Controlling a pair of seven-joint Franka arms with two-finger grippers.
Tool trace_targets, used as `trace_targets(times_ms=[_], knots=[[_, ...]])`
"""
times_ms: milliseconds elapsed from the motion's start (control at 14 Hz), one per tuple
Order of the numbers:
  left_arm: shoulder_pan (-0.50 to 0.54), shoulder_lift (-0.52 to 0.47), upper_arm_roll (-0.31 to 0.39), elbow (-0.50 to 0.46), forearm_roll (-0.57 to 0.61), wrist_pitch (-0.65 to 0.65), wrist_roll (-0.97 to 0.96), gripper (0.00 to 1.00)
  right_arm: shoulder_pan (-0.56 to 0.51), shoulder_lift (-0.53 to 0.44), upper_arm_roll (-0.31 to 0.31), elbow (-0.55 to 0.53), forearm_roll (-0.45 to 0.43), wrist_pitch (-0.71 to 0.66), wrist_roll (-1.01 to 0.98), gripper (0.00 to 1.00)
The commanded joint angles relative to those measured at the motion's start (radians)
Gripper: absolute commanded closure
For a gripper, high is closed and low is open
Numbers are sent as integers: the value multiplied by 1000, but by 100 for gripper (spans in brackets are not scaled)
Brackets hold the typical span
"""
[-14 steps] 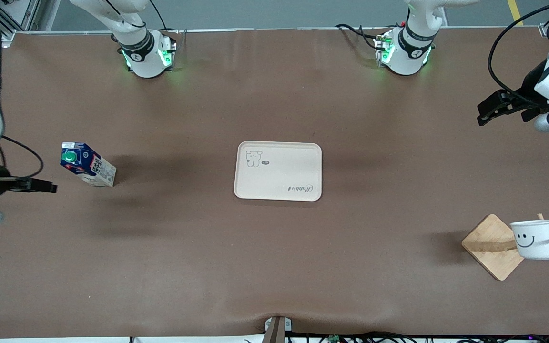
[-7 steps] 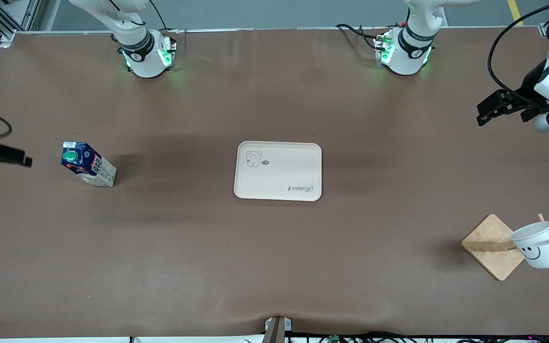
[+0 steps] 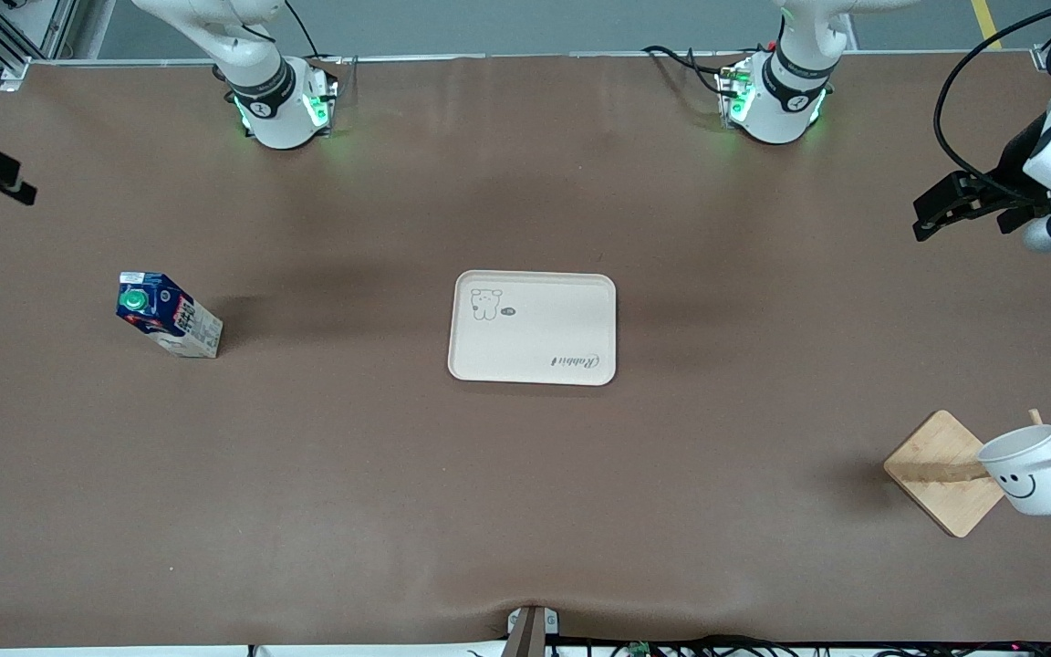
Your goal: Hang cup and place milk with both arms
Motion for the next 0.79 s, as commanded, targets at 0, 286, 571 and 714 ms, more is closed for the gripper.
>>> trace_targets(times_ms=[0,286,571,714], knots=[[-5,-5,1,7,-15,-3,14,0,0,-70,5,-92,1,49,-10,0],[-7,-6,-1,7,-15,-12,18,0,3,-8,7,28,1,47,-10,0],[-5,-6,-22,7,-15,-27,20,0,102,-7,8,27,-109,46,-7,0],[-4,-6,-32,7,-15,-33,21,0,104,-5,7,27,-111,46,-8,0]])
